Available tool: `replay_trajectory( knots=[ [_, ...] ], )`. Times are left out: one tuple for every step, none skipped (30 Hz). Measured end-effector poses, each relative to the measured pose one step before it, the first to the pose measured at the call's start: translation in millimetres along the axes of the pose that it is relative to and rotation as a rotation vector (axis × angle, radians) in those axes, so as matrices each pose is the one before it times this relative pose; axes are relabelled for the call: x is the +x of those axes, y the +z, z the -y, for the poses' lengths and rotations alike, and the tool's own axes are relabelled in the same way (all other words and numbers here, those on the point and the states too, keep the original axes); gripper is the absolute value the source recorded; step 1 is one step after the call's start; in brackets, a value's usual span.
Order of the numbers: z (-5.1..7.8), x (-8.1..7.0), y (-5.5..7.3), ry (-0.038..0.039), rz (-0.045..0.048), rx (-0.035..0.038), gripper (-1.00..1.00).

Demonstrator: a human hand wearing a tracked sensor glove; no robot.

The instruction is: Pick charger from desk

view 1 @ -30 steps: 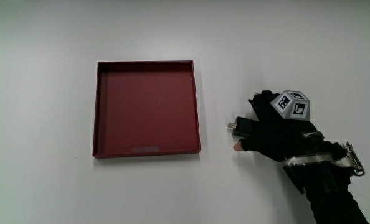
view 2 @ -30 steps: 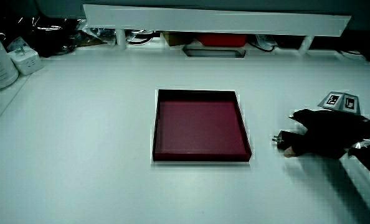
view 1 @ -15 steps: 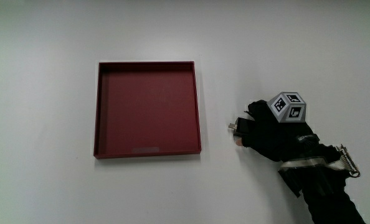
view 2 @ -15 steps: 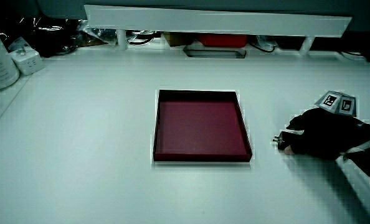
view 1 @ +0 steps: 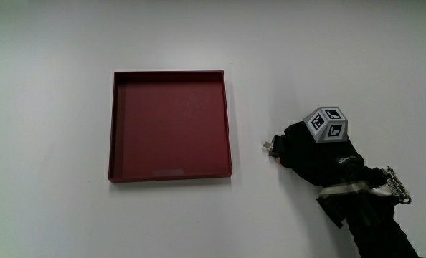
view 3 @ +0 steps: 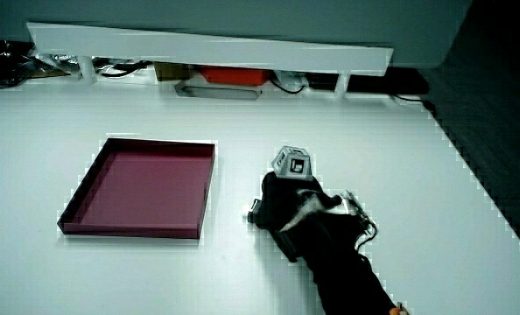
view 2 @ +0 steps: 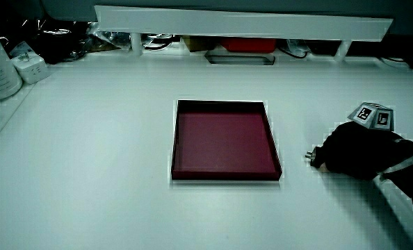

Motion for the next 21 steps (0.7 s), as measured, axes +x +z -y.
replay_trajectory(
  knots=[
    [1.38,-1.18,1.61,-0.00487,0.01154,0.01381,0.89],
    [1.58,-1.7,1.87,0.01208,-0.00497,-0.00266,0.93],
    [0.45,-0.18,0.47,0.00111,-0.00296,0.00534,0.96],
    [-0.92,1.22,-1.06,-0.00146,0.00832,0.00408,1.0],
    [0.7,-0.67,0.93,0.00652,-0.00374,-0.00575,1.0],
    [0.21,0.0,0.41,-0.00539,-0.00355,-0.00059,1.0],
    [-1.09,1.14,-0.9,0.00477,-0.00041,0.00312,1.0],
    [1.41,-1.55,1.79,0.01035,0.00005,0.00112,1.0],
    [-0.28,0.68,0.18,-0.00174,-0.00782,-0.0001,1.0],
    [0.93,-0.8,1.85,0.00465,0.00097,0.0062,1.0],
    [1.16,-1.46,2.29,0.00426,0.00457,0.00301,1.0],
    [0.66,-0.82,2.25,0.00254,-0.00136,0.00718,1.0],
    [0.31,-0.56,2.03,0.00447,0.00006,0.00116,1.0],
    [2.13,-2.99,4.53,0.00649,0.00521,0.01461,1.0],
    [0.35,-1.91,3.17,0.00842,0.00624,0.0054,1.0],
    [2.26,-4.31,5.5,0.00784,-0.00892,0.00441,1.0],
    [0.56,-2.43,3.79,-0.00555,0.01341,0.02029,1.0],
    [0.64,-3.49,4.36,0.02182,-0.01722,-0.01063,1.0],
    [1.14,-4.66,5.21,0.01595,0.00651,0.00964,1.0],
    [0.08,-3.66,3.98,-0.00036,0.01298,0.01925,1.0],
    [1.54,-6.47,5.75,0.01722,-0.01257,-0.00779,1.0]
  ],
)
